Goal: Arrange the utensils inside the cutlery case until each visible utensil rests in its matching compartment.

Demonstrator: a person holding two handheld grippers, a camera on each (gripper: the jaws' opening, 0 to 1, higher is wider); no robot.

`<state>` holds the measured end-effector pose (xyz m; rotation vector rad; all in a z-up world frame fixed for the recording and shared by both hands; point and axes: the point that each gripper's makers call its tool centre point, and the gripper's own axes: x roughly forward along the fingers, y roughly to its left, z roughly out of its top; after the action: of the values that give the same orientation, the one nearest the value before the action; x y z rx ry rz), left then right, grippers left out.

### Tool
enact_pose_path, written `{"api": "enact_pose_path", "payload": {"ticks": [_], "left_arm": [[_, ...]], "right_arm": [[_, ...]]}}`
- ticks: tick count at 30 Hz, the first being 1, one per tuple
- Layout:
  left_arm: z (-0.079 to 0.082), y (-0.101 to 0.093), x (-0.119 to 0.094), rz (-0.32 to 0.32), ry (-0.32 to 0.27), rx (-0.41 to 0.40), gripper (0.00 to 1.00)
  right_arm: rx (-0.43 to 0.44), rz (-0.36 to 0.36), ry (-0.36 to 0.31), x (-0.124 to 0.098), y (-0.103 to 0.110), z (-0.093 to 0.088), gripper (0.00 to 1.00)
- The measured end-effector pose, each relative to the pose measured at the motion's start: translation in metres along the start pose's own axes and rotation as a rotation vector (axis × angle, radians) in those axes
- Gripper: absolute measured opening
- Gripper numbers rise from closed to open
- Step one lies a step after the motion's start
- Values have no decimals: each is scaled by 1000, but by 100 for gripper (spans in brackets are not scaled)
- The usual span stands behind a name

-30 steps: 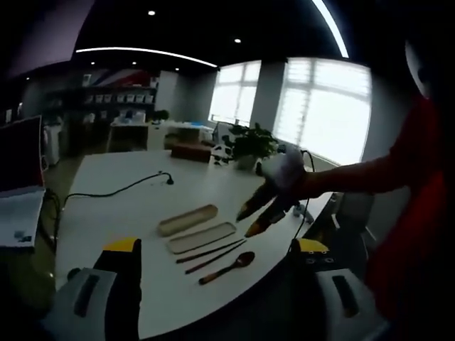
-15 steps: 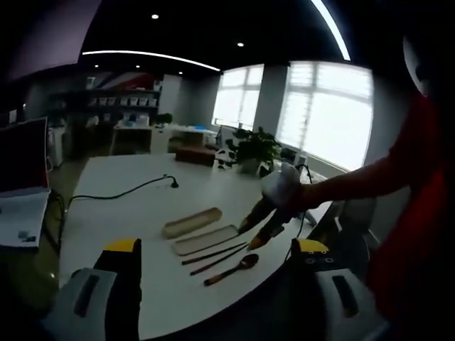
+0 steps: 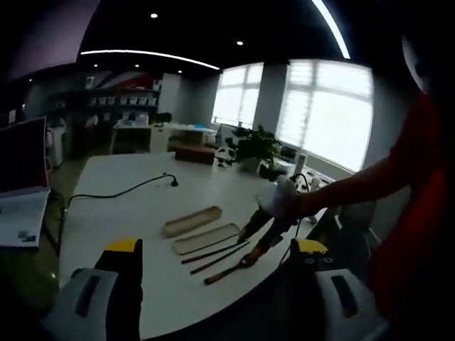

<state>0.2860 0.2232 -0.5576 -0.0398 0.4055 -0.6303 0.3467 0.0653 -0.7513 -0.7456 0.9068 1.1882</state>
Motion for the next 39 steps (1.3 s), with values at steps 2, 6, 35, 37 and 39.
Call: {"api": "enact_pose_path", "payload": {"ticks": [2, 6, 35, 37, 39], "left_arm": [[-1, 0, 0, 2, 2, 1, 87], [-2, 1, 0, 5, 7, 4, 86], [-12, 2, 1, 20, 33, 10, 83], [-13, 2, 1, 21, 34, 13, 83], [-10, 0, 2, 12, 21, 4, 84]], "right_arm": [[-16, -1, 4, 3, 1, 0, 32], [-36, -12, 12, 13, -1, -4, 32], [-79, -24, 81, 38, 2, -19, 34], [-79, -25, 80, 38, 2, -19, 33], [-82, -25, 84, 40, 1, -18, 32]]}}
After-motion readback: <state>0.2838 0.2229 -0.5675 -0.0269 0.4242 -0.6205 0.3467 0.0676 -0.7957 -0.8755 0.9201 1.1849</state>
